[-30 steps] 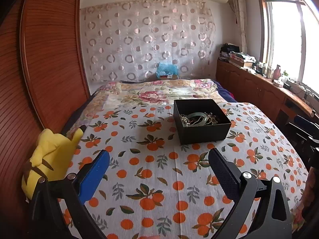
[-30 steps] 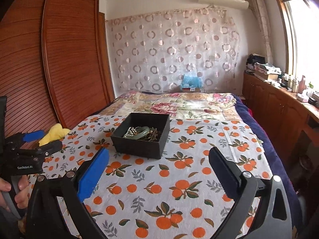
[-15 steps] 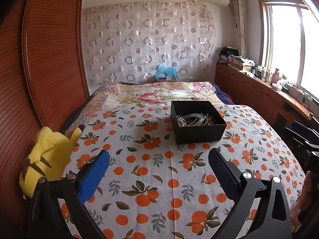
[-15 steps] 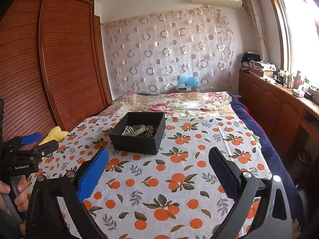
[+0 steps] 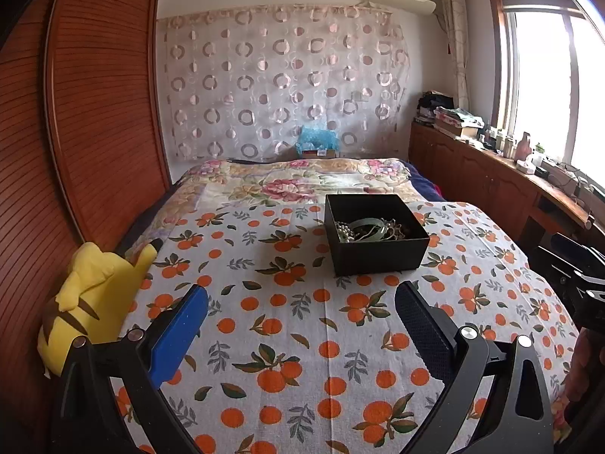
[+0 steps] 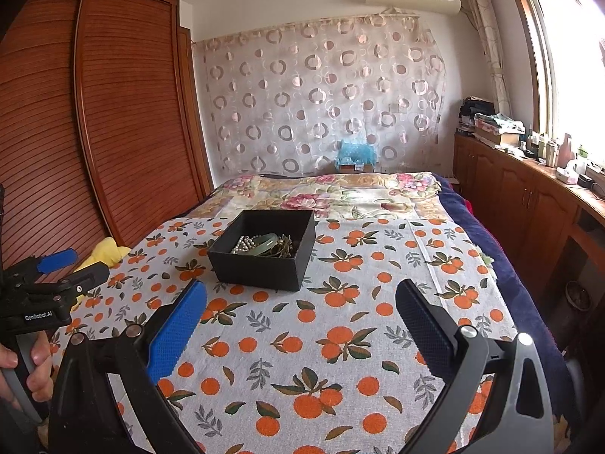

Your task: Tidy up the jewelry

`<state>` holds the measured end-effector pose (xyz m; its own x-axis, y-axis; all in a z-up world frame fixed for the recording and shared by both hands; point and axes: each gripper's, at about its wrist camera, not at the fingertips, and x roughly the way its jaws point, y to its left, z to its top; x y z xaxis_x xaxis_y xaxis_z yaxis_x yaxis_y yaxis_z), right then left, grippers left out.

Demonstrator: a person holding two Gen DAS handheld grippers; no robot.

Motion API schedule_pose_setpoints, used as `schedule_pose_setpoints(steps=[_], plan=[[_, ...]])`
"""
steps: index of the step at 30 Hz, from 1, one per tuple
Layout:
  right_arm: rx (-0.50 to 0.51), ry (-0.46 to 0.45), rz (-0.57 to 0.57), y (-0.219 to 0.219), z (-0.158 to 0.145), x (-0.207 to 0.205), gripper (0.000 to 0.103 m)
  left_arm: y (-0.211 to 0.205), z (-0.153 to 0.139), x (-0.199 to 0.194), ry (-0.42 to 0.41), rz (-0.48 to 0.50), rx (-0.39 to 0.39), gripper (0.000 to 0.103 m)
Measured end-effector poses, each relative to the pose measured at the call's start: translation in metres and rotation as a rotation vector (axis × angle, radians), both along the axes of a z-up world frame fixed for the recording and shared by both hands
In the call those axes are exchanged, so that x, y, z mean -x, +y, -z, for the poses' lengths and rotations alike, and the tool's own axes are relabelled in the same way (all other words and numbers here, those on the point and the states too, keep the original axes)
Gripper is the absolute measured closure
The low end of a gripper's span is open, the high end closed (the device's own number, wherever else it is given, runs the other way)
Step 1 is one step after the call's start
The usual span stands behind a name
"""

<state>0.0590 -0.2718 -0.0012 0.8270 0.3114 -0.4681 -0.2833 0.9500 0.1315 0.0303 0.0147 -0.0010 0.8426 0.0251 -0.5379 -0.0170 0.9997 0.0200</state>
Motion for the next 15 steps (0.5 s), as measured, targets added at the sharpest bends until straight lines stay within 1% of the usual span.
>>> schedule_pose_setpoints(steps=[15], plan=[[0.001,0.006,-0.002,0.0030,0.0046,-0.0005,0.003,-0.0024,-0.0018,0.0006,-0.004,0.005,0.005,0.007]])
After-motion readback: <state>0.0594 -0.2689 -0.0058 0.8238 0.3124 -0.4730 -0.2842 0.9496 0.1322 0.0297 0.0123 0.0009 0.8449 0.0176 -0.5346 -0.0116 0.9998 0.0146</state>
